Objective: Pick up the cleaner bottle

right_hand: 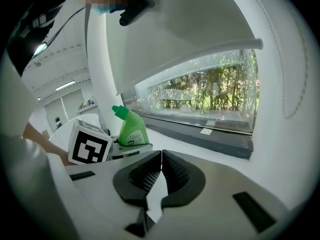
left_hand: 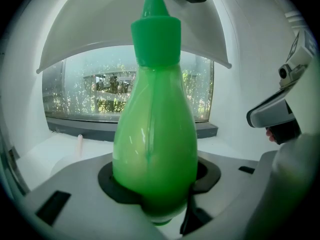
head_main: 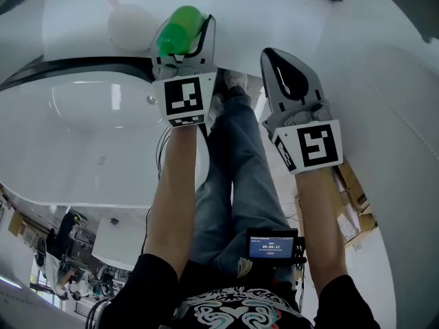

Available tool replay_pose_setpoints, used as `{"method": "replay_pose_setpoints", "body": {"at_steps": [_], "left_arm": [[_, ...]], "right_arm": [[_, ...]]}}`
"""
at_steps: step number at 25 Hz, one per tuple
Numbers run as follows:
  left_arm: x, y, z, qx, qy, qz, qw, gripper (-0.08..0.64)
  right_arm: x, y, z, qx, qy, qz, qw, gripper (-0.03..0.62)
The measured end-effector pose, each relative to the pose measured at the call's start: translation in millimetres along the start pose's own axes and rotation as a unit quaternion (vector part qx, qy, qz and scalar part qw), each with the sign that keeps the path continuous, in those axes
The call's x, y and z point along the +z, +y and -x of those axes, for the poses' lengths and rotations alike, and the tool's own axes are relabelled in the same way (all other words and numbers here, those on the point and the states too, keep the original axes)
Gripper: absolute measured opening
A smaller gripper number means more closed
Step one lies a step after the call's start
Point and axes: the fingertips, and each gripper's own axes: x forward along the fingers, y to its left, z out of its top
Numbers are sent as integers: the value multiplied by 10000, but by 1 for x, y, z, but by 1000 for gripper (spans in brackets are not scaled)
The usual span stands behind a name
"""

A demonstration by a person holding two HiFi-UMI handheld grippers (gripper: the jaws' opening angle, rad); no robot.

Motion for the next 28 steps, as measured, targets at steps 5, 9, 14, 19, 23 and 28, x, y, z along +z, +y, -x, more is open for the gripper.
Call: {"method": "replay_pose_setpoints", "body": {"at_steps": [5,9,14,19,23,28], "left_arm": [[0,2,-7,-94,-106,50,9999,213],[0,8,-7,-149,-135,340,9992,209],[2,14,-8,-225,-169,629,9976,207],[1,24,-9,-257,-168,985,9947,206],[-4,38,-8,-187,-216,1724,9846,206],[-8,50,-8,-201,-223,2423,9697,204]], "right_arm": [[-2,-3,2,-27,10,-7,10000,26],[-5,-6,3,-40,26,-15,10000,26],[-6,-5,3,-35,33,-25,10000,26],[-3,-2,0,1,-9,-116,9999,26],[-2,-5,-2,-21,-13,-144,9999,26],[0,-11,-2,-72,-65,-180,9998,26]]}}
